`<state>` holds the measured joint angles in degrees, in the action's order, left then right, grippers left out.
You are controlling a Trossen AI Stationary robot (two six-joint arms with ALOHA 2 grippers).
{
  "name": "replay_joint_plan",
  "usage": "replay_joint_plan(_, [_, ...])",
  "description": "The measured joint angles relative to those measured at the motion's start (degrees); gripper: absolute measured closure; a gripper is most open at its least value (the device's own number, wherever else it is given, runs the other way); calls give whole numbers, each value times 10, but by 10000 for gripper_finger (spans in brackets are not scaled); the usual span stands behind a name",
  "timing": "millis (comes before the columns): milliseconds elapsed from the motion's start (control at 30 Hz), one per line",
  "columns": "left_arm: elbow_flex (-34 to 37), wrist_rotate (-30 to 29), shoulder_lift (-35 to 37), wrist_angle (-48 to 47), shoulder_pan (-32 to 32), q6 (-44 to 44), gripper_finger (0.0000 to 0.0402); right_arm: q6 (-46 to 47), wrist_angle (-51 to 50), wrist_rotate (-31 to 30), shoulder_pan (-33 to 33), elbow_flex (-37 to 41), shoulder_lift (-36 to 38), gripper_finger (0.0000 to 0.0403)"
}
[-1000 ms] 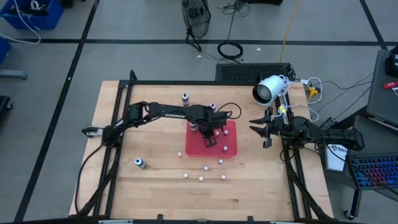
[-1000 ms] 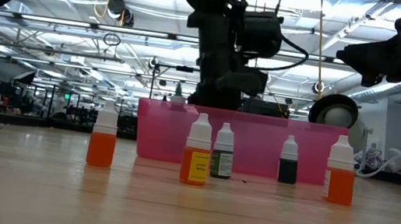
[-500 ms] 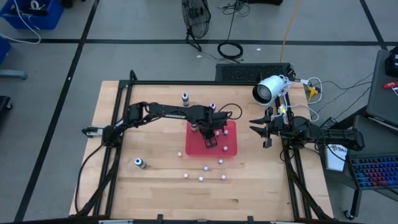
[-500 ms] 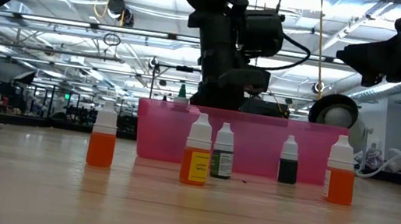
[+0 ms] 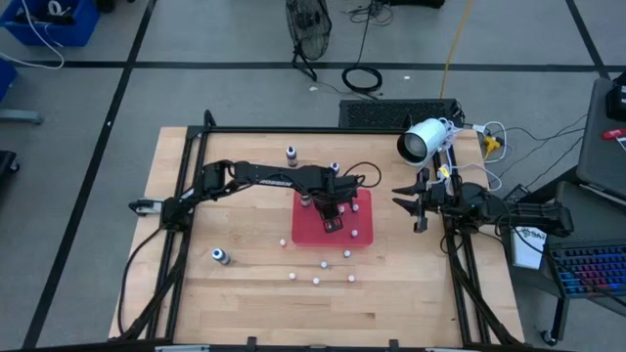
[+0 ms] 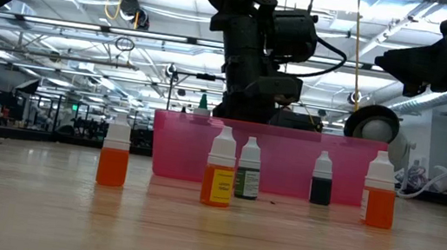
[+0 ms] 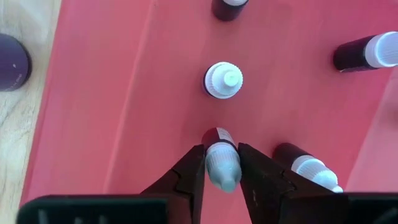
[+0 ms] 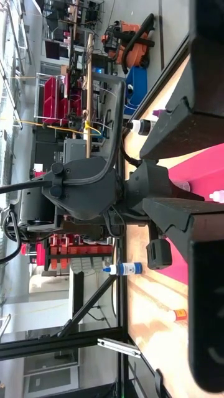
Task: Pick & Place food coloring
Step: Put the small red food coloring bottle into the red bin, then put the small yellow food coloring bottle into the red bin
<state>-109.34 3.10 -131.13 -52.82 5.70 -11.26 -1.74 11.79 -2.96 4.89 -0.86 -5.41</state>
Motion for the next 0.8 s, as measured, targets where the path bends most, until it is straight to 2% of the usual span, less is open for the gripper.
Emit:
replay_joint_plan(433, [0, 0, 8, -6, -1, 3, 213, 0, 0, 0, 0, 0, 0, 303])
replay_joint_plan(633, [0, -1, 56, -28, -1, 6, 202, 0, 1, 0, 0, 0, -1, 303])
replay_joint_plan(800, [0, 28, 107, -102, -17, 1, 206, 0, 0, 0, 0, 0, -4, 303])
